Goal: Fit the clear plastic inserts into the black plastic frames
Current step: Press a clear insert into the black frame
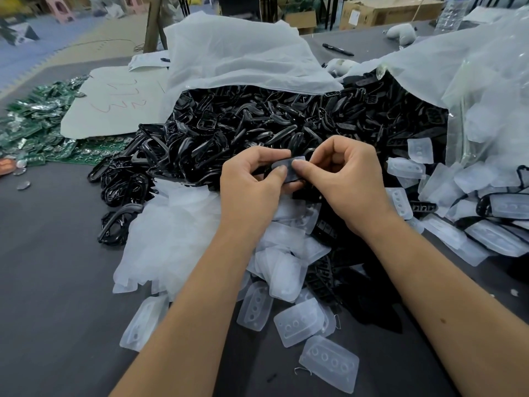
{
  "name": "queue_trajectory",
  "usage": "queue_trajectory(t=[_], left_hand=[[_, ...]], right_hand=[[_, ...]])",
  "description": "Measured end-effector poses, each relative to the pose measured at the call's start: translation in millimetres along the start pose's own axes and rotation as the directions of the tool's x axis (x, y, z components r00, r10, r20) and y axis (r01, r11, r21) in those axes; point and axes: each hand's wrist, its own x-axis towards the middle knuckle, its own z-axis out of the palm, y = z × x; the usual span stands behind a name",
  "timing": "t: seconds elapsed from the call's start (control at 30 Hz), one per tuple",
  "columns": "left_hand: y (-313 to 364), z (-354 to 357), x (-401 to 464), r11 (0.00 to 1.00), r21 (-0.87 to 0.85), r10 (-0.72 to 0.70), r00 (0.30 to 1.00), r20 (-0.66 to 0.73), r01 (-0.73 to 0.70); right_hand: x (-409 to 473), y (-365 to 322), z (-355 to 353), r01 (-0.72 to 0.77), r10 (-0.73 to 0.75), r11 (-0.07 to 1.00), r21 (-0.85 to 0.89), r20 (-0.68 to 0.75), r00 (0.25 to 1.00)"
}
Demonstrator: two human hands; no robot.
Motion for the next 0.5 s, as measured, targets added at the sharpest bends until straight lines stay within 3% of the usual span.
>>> queue_trajectory(t=[0.17,0.3,0.5], left_hand=[[2,0,-1,0.999,-0.04,0.013,1.0,0.026,-0.012],[3,-1,-2,0.999,-0.044,0.028,0.999,0.039,-0.026],[6,0,-3,0.998,-0.052,0.035,0.998,0.047,-0.032]], right_hand=[[2,-1,-7,-0.108,0.08,0.975,0.196,0.144,0.986],[3,-2,-13,-0.174,0.105,0.954,0.244,0.269,0.957],[5,-4,-15,-0.225,0.134,0.925,0.307,0.293,0.947]])
